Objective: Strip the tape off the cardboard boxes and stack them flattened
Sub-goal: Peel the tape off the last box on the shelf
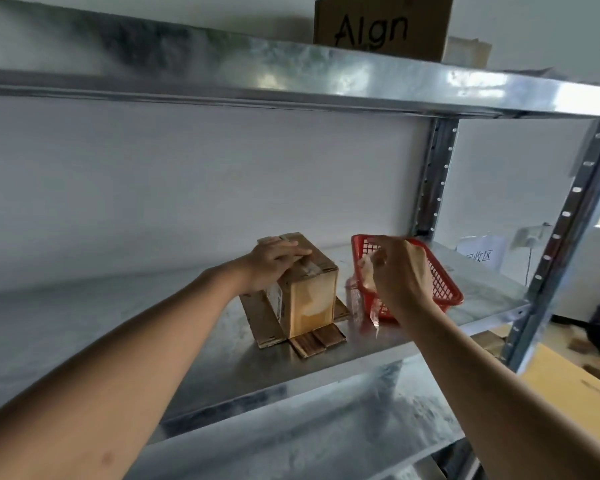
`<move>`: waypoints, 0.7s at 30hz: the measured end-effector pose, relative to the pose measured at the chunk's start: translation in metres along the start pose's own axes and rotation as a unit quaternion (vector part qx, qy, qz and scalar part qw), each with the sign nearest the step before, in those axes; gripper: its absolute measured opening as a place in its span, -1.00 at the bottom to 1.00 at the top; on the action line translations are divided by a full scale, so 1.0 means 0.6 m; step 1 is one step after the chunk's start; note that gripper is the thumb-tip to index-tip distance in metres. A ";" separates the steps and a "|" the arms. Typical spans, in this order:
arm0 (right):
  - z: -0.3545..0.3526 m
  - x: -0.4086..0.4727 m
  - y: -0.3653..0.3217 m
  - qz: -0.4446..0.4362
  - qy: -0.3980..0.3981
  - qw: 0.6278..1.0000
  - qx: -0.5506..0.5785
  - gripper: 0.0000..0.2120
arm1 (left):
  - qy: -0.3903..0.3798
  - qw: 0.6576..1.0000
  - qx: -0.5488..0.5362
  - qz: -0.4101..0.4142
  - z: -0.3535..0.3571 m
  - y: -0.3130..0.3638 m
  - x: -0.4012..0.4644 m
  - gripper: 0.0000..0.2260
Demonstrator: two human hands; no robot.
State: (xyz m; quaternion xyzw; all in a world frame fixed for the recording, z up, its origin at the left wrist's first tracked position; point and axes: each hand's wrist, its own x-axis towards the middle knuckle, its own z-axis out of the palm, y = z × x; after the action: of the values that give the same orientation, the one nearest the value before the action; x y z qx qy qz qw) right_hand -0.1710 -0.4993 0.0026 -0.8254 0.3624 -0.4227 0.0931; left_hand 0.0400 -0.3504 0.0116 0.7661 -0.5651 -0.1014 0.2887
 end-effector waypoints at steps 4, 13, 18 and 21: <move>-0.001 0.021 0.031 0.007 -0.095 0.991 -0.092 -0.92 | -0.007 0.999 -0.015 -0.028 -0.008 0.020 0.015 -0.71; -0.020 0.058 0.043 -0.081 -0.228 0.959 -0.150 -0.79 | 0.026 0.997 0.019 -0.066 0.007 0.043 0.041 -0.74; -0.033 0.071 0.056 -0.075 -0.170 0.979 -0.086 -0.75 | 0.045 0.996 0.001 -0.081 0.015 0.040 0.037 -0.75; -0.029 0.074 0.056 -0.109 -0.117 0.986 -0.035 -0.75 | 0.059 0.994 -0.013 -0.089 0.020 0.042 0.031 -0.76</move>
State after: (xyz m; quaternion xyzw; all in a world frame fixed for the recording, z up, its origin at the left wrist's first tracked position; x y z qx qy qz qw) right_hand -0.1849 -0.5509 0.0261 -0.9067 0.2710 -0.3177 0.0598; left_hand 0.0203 -0.3764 0.0193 0.8144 -0.4752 -0.0889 0.3209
